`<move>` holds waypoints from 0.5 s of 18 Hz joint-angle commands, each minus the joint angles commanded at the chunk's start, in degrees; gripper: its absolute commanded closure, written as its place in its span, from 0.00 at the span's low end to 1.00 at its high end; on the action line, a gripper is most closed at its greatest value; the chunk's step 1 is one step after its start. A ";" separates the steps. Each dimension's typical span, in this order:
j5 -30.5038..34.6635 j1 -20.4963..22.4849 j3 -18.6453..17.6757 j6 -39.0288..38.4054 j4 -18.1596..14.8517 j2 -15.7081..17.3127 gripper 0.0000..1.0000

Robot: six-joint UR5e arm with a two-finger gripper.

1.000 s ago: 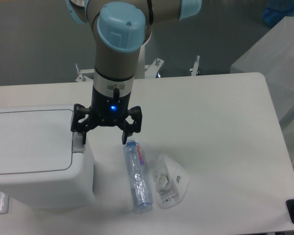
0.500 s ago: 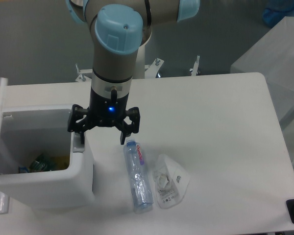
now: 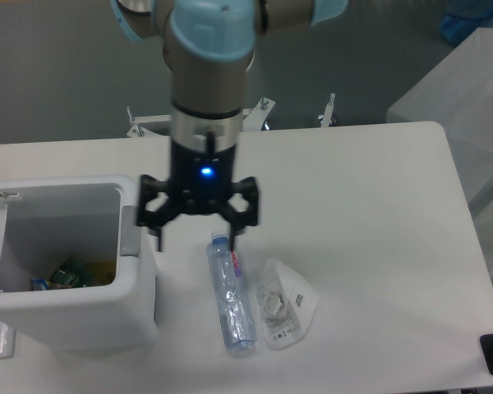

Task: Open the trash can
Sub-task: 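Raise the gripper and move it away from the open trash can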

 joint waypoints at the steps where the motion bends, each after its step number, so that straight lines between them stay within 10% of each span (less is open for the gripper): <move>1: 1.14 0.70 0.09 2.36 0.00 -0.53 0.00; 9: 11.61 5.19 0.26 21.96 -0.70 -3.51 0.00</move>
